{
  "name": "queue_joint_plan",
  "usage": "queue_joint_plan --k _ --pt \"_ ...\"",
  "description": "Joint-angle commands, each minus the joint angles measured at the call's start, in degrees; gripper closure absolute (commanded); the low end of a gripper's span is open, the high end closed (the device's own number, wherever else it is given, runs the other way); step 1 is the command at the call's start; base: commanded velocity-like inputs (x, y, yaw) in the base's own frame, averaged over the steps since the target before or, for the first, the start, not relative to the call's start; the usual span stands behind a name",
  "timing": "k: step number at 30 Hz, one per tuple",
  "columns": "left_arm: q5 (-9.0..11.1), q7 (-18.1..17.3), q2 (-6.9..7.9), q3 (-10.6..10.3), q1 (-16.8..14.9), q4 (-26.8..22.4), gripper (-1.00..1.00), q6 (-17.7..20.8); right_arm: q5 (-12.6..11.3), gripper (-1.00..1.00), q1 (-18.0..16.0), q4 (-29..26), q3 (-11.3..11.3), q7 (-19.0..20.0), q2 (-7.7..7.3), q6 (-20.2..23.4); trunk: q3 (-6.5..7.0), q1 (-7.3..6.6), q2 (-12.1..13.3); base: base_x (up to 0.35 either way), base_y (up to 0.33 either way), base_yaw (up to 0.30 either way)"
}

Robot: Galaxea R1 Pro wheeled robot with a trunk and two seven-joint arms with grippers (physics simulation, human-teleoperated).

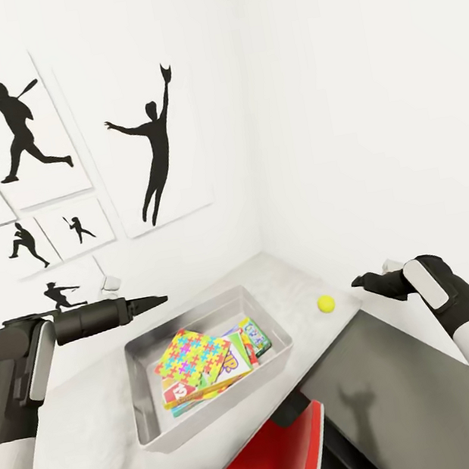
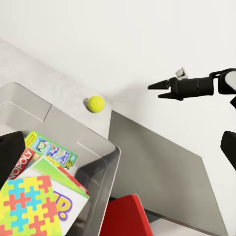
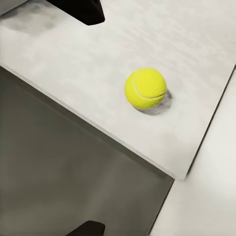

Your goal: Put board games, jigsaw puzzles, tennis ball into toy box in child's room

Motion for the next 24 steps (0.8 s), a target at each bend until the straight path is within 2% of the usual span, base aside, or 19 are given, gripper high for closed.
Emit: queue_joint_plan --k 1,24 --pt "0.0 -0.2 0.00 0.0 -0.1 0.0 -1.00 0.3 -0.6 -1.00 0.0 -0.1 0.0 -0.5 -0.01 0.2 -0.13 0.04 -0.1 0.014 -0.010 0.000" --pt "0.1 -0.2 -0.01 0.2 -0.1 0.0 -1.00 0.3 -0.5 -1.00 0.0 -0.1 0.1 -0.5 -0.01 0.0 -0.13 0.04 -0.1 0.030 -0.017 0.000"
